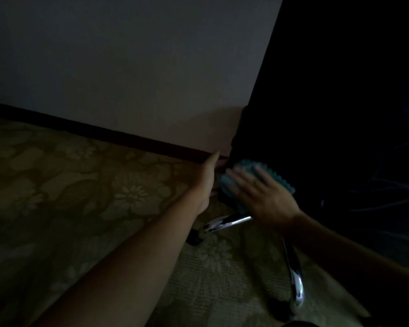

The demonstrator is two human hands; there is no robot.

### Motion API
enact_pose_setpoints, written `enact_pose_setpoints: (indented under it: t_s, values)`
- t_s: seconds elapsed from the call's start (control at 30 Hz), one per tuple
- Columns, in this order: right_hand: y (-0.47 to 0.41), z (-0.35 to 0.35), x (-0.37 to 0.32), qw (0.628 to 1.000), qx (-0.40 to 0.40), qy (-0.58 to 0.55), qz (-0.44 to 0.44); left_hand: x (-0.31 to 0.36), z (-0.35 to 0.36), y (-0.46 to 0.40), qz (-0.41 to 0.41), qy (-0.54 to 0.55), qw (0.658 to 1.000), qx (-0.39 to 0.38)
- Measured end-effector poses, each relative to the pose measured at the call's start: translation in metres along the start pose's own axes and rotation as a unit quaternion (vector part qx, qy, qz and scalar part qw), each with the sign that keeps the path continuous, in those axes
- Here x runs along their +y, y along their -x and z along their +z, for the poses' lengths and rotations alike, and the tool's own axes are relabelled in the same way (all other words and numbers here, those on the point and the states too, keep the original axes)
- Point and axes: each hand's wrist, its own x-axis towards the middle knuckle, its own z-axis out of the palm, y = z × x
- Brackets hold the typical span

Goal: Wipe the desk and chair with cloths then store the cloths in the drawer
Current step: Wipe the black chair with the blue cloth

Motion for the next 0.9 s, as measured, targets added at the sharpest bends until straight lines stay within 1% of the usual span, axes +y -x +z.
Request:
enact_pose_setpoints:
  t_s: [0.03, 0.07, 0.1, 0.13, 0.17, 0.23, 0.27, 0.3, 0.33, 0.37, 0.4, 0.43, 0.5, 0.57, 0.6, 0.63, 0.7, 0.73, 0.77, 0.8, 0.9]
  values:
    - [-0.014, -0.008, 0.01, 0.999, 0.03, -0.004, 0.034, -0.001, -0.002, -0.002, -0.003, 0.008, 1.0, 0.006]
    - [-0.024, -0.014, 0.015, 0.996, 0.043, -0.011, 0.082, -0.007, -0.004, -0.003, -0.01, 0.016, 1.0, 0.007]
    - [-0.032, -0.016, 0.016, 0.991, 0.047, -0.018, 0.125, -0.014, -0.005, -0.004, -0.014, 0.029, 0.999, 0.008]
    - [-0.035, -0.014, 0.01, 0.988, 0.048, -0.021, 0.148, -0.02, -0.007, -0.004, -0.015, 0.047, 0.999, 0.008]
    - [-0.032, -0.01, -0.002, 0.989, 0.033, -0.014, 0.142, -0.024, -0.009, -0.003, -0.019, 0.066, 0.998, 0.01]
    - [-0.012, 0.006, -0.041, 0.998, -0.04, -0.002, 0.057, -0.026, -0.016, -0.003, -0.021, 0.081, 0.996, 0.004]
    - [0.0, 0.013, -0.055, 0.997, -0.08, 0.001, 0.012, -0.026, -0.019, -0.004, -0.023, 0.077, 0.997, -0.011]
    - [0.006, 0.016, -0.058, 0.994, -0.107, 0.003, -0.015, -0.026, -0.019, -0.005, -0.024, 0.07, 0.997, -0.017]
    - [0.004, 0.016, -0.053, 0.995, -0.099, 0.005, -0.029, -0.026, -0.018, -0.004, -0.02, 0.069, 0.997, -0.007]
    - [-0.001, 0.011, -0.041, 0.997, -0.07, 0.005, -0.028, -0.029, -0.013, -0.003, -0.015, 0.076, 0.997, 0.015]
    - [-0.01, 0.004, -0.026, 1.0, -0.026, -0.007, -0.006, -0.032, -0.01, -0.002, -0.011, 0.089, 0.995, 0.039]
    - [-0.017, -0.005, -0.007, 0.999, 0.016, -0.016, 0.036, -0.036, -0.006, -0.001, -0.013, 0.108, 0.992, 0.058]
    - [-0.024, -0.017, 0.023, 0.991, 0.063, -0.03, 0.111, -0.047, 0.002, 0.001, -0.025, 0.165, 0.983, 0.08]
    - [-0.013, -0.014, 0.02, 0.986, 0.064, -0.022, 0.151, -0.056, 0.012, 0.004, -0.044, 0.219, 0.971, 0.083]
    - [0.0, -0.006, 0.004, 0.989, 0.04, -0.021, 0.141, -0.06, 0.017, 0.006, -0.052, 0.242, 0.965, 0.084]
    - [0.017, 0.004, -0.014, 0.994, 0.012, -0.029, 0.105, -0.063, 0.022, 0.008, -0.056, 0.262, 0.96, 0.084]
    - [0.049, 0.016, -0.035, 0.997, -0.069, -0.025, -0.005, -0.067, 0.032, 0.01, -0.053, 0.308, 0.946, 0.085]
    - [0.055, 0.016, -0.031, 0.996, -0.078, -0.02, -0.043, -0.069, 0.036, 0.012, -0.052, 0.326, 0.94, 0.09]
    - [0.053, 0.011, -0.02, 0.997, -0.056, -0.018, -0.055, -0.071, 0.041, 0.014, -0.053, 0.341, 0.933, 0.097]
    - [0.046, 0.003, -0.005, 0.998, -0.029, -0.025, -0.043, -0.075, 0.045, 0.016, -0.059, 0.359, 0.926, 0.103]
    - [0.029, -0.02, 0.046, 0.996, 0.055, -0.023, 0.073, -0.083, 0.066, 0.025, -0.086, 0.391, 0.912, 0.092]
